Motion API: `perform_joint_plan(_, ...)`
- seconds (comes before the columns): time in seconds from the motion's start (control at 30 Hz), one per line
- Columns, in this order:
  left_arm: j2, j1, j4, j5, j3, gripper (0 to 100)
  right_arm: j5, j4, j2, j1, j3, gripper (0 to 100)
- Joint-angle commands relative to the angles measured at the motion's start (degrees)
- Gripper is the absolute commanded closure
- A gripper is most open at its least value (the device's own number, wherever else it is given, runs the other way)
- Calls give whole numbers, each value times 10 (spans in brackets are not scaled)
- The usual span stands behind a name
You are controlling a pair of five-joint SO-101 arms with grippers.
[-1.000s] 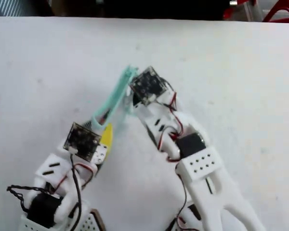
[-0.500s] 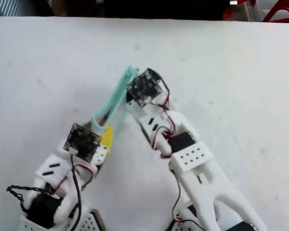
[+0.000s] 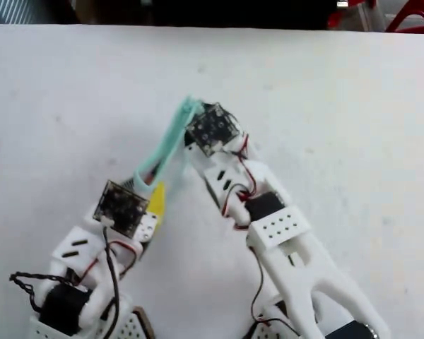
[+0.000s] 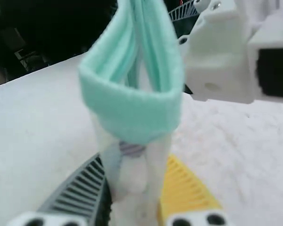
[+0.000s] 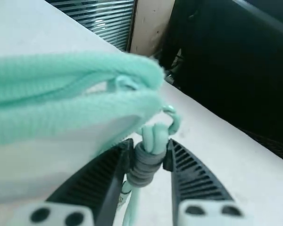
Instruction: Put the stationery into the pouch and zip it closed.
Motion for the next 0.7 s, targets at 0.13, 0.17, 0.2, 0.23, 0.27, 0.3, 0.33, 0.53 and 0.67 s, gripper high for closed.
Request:
perform_joint_plan(0.13,6,10,16,-4,-28,980,-3,-15,41,7,-51,932)
perform_joint_plan(0.17,6,10,16,-4,-28,980,-3,-15,47,11,-56,962)
perform_joint_plan(0.2,6,10,16,-4,-28,980,-3,-15,52,15,-62,987)
perform_joint_plan(0.23,6,10,16,-4,-28,980,-3,-14,50,21,-67,982)
perform_joint_plan(0.27,6,10,16,-4,-28,980,-5,-7,41,28,-71,976)
perform_joint_plan(0.3,6,10,16,-4,-28,980,-6,7,27,33,-78,981)
perform_joint_plan(0.33,6,10,15,-4,-28,980,-7,27,9,37,-86,983)
perform_joint_plan(0.53,6,10,13,11,-28,980,-3,144,-93,37,-149,981)
perform_joint_plan(0.67,6,9,5,24,-29,980,-3,224,-108,34,-231,981)
